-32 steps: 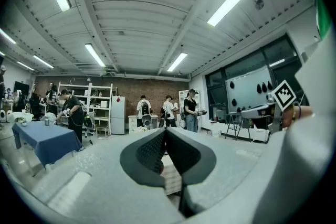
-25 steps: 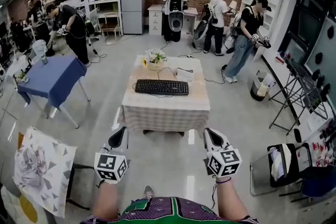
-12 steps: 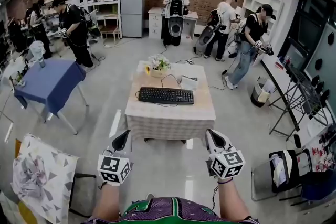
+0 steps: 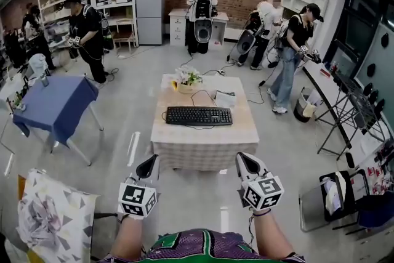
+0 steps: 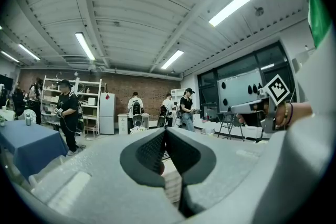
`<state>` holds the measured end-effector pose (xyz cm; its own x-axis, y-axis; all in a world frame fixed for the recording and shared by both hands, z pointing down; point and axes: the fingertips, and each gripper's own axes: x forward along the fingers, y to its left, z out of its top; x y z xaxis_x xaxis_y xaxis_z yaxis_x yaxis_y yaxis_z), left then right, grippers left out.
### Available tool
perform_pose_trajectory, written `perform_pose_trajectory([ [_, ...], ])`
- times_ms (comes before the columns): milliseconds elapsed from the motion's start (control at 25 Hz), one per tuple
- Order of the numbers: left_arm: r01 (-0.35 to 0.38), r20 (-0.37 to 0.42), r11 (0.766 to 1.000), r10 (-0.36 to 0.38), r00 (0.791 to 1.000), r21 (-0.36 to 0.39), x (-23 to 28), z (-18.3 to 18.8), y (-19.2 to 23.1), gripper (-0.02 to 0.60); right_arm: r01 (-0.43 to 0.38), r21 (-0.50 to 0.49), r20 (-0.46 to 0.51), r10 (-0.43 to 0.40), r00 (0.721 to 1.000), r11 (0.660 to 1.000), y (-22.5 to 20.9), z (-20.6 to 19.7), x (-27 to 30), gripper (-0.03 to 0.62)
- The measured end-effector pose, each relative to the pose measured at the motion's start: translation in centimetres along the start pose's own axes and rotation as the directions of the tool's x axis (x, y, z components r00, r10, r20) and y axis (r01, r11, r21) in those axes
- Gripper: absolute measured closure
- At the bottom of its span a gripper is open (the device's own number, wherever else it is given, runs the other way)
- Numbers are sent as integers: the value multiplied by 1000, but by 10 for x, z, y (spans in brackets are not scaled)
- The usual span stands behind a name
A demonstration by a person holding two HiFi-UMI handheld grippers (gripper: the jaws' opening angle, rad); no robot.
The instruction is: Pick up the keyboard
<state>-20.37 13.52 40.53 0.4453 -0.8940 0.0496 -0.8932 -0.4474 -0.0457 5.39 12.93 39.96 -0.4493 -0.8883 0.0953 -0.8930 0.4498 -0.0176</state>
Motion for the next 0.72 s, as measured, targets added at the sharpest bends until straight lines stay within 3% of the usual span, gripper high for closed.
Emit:
perform_pose_trajectory([
  [480,4,-29,1000,-5,1000,-28,23,-21,25,565,77,-18,-43,-78,996,997,-19,-10,11,591],
  [720,-13,-34,999,11,999,-45,51,-18,31,565,49,18,-32,-48,998,999,-47,-6,44,591],
])
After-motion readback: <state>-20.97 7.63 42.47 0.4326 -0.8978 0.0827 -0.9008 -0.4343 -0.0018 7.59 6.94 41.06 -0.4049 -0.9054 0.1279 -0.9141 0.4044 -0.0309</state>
